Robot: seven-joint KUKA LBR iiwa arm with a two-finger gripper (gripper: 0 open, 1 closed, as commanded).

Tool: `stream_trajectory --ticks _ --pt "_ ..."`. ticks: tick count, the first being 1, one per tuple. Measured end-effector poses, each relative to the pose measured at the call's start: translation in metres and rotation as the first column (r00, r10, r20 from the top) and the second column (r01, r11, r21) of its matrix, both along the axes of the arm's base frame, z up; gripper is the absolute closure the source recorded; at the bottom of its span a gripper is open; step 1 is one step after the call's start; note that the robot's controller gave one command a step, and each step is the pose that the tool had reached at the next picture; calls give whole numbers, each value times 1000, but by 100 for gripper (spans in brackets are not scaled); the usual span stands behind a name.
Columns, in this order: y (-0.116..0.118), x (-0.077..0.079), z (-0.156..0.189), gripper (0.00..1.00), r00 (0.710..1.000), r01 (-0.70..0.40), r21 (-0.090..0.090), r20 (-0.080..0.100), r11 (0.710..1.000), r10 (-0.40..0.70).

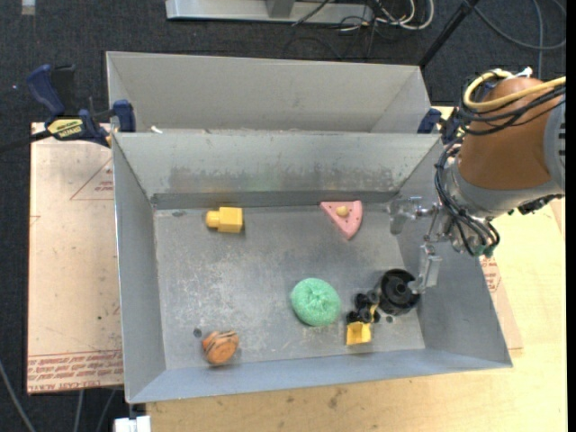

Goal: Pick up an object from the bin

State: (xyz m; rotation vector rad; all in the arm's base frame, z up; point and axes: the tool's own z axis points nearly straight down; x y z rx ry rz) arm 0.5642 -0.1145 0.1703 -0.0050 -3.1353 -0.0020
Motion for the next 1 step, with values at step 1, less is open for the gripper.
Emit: stream_trajectory --ticks 1 --pt "0 2 5 0 1000 -3 -1 8 1000 3"
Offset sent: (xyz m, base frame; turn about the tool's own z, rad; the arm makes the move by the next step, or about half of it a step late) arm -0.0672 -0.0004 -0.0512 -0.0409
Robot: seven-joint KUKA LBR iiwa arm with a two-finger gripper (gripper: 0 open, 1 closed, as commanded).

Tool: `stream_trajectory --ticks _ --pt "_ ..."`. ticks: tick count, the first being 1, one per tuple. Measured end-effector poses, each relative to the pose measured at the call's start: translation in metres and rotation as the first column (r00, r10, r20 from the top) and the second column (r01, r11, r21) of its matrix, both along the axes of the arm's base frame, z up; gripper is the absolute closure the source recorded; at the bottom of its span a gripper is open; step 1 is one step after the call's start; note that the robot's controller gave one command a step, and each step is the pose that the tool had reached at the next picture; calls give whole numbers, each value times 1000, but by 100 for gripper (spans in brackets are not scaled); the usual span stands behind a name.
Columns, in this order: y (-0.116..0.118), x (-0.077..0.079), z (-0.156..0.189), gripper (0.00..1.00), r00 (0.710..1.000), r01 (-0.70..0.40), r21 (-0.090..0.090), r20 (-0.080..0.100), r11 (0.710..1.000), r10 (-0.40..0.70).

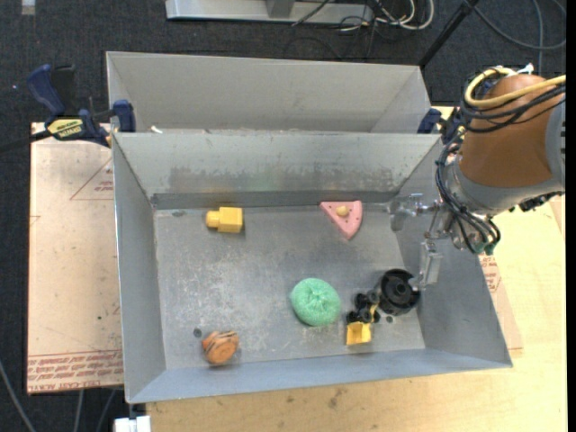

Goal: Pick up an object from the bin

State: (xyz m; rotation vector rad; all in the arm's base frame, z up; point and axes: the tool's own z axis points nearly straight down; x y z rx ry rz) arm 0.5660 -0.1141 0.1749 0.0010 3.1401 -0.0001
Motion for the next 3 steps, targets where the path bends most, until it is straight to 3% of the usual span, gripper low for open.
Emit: stream_trajectory --ticks 1,2,3 --pt "0 -46 -37 0 1000 -25 0 4 1000 25" --pt "23 -48 -81 100 997 -80 0 2 997 80" --pt "23 -48 -82 0 997 -81 1 0 997 81"
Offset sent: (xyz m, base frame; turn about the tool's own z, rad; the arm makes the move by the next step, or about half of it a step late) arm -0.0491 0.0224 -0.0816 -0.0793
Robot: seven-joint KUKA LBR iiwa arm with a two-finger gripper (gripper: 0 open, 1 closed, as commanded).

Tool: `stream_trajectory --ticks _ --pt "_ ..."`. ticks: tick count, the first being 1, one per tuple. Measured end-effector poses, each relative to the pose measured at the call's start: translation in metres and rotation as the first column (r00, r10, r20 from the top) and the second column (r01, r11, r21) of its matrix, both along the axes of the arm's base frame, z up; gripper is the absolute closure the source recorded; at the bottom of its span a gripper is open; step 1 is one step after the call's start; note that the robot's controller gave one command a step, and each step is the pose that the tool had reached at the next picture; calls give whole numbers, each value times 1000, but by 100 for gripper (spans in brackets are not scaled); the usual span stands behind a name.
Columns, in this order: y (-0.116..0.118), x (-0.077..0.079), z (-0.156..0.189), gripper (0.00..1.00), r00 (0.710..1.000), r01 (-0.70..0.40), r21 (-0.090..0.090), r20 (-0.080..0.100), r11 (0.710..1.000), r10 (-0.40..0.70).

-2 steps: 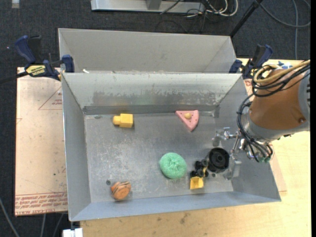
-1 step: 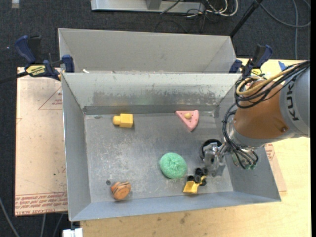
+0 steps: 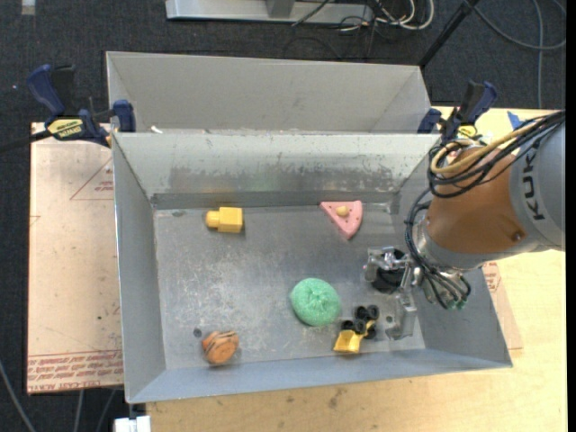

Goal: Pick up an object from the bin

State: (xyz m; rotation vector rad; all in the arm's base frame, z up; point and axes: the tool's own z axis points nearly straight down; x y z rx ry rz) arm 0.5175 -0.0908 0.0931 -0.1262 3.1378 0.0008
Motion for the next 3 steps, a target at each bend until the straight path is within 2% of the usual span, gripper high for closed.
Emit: stream_trajectory --ticks 1,2,3 --pt "0 0 0 0 1000 0 0 0 1000 0" --pt "5 -30 -15 0 1000 3 0 3 1000 -3" --pt "25 -10 -23 100 994 -113 0 2 994 113"
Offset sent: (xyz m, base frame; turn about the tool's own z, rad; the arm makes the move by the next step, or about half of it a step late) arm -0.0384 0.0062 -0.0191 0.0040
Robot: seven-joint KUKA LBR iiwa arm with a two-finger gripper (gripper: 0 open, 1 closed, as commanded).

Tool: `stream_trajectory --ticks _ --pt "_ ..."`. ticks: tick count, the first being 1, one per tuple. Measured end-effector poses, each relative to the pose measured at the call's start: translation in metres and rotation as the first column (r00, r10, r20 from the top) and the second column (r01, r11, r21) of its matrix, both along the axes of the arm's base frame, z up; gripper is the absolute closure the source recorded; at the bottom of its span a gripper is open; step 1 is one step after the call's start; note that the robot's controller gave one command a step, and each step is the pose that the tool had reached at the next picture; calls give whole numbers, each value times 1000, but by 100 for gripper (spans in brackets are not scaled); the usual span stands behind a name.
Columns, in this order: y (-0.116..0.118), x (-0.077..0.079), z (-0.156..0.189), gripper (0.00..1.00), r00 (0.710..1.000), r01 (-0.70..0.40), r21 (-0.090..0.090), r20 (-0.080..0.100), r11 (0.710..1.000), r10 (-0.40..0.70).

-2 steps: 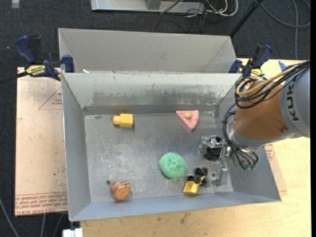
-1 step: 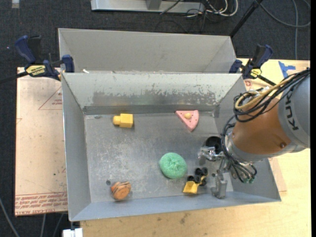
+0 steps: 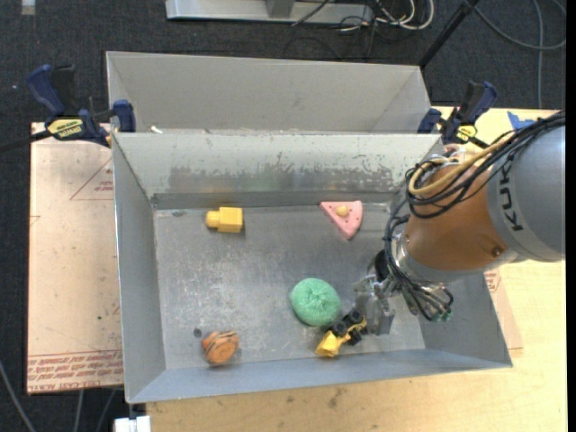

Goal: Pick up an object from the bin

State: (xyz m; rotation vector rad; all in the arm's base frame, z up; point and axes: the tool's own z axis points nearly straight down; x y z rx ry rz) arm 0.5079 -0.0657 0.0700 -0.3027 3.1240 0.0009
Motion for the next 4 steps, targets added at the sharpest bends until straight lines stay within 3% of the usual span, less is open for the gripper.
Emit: stream_trajectory --ticks 1,2,3,4 --pt "0 0 0 0 1000 -1 0 -1 1000 1" --pt "0 0 0 0 1000 -2 0 -1 1000 2" --pt "14 -11 0 0 998 59 -1 2 998 -59" --pt "31 -20 2 0 1000 16 -1 17 1000 -16"
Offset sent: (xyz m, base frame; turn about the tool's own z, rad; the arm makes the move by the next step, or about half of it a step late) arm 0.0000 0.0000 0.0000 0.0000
